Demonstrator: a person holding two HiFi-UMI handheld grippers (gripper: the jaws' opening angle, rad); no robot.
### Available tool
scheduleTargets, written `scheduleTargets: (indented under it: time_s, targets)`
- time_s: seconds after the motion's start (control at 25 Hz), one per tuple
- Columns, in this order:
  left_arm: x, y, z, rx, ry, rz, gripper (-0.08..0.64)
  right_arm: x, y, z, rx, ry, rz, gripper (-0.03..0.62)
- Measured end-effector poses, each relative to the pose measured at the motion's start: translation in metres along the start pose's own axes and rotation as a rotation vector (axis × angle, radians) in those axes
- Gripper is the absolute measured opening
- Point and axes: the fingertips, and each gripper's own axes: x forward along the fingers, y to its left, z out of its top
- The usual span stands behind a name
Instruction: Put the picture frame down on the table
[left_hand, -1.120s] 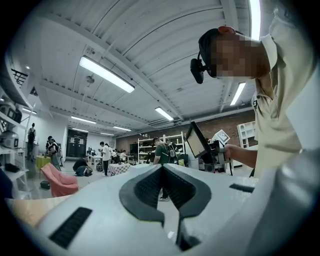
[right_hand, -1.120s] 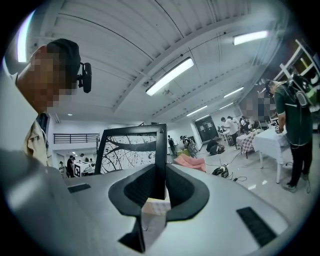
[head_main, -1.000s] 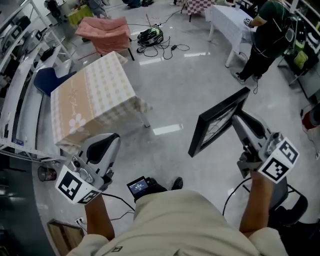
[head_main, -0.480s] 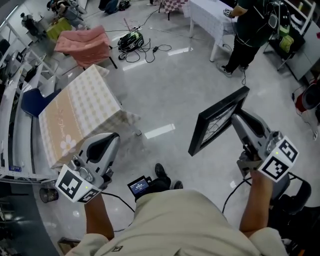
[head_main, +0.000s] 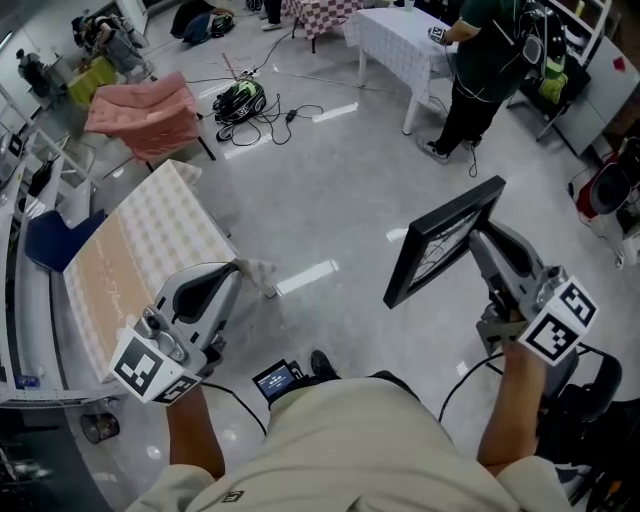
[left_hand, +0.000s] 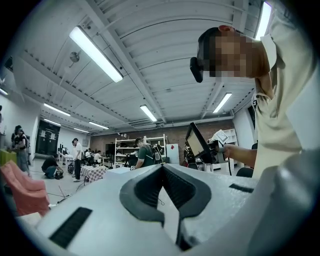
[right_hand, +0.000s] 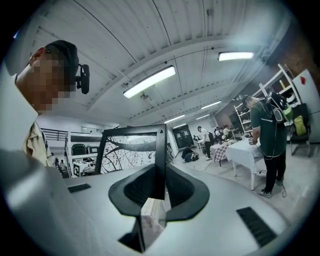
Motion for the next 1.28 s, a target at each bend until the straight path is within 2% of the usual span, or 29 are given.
scheduleTargets:
  time_s: [0.28, 0.48, 0.96, 1.28]
  targets:
    - [0.024, 0.035, -0.007, -0.022, -0.008, -0.017, 0.008, 0.035, -0.017, 0.009, -0.002, 0.008, -0.005, 0.061]
    - [0.054, 0.052, -0.013, -0.026, 0.004, 0.009, 0.008, 0.053, -0.053, 0.016, 0.001, 0.014, 0.012, 0.061]
    - [0.135, 0.089, -0.017, -0.001, 0.016, 0.173, 0.006, 0.109, -0.161, 0.039, 0.009, 0.037, 0.140, 0.061]
    - [0.163, 0.103, -0.015, -0.011, 0.038, 0.252, 0.006, 0.144, -0.200, 0.058, 0.012, 0.053, 0.208, 0.061]
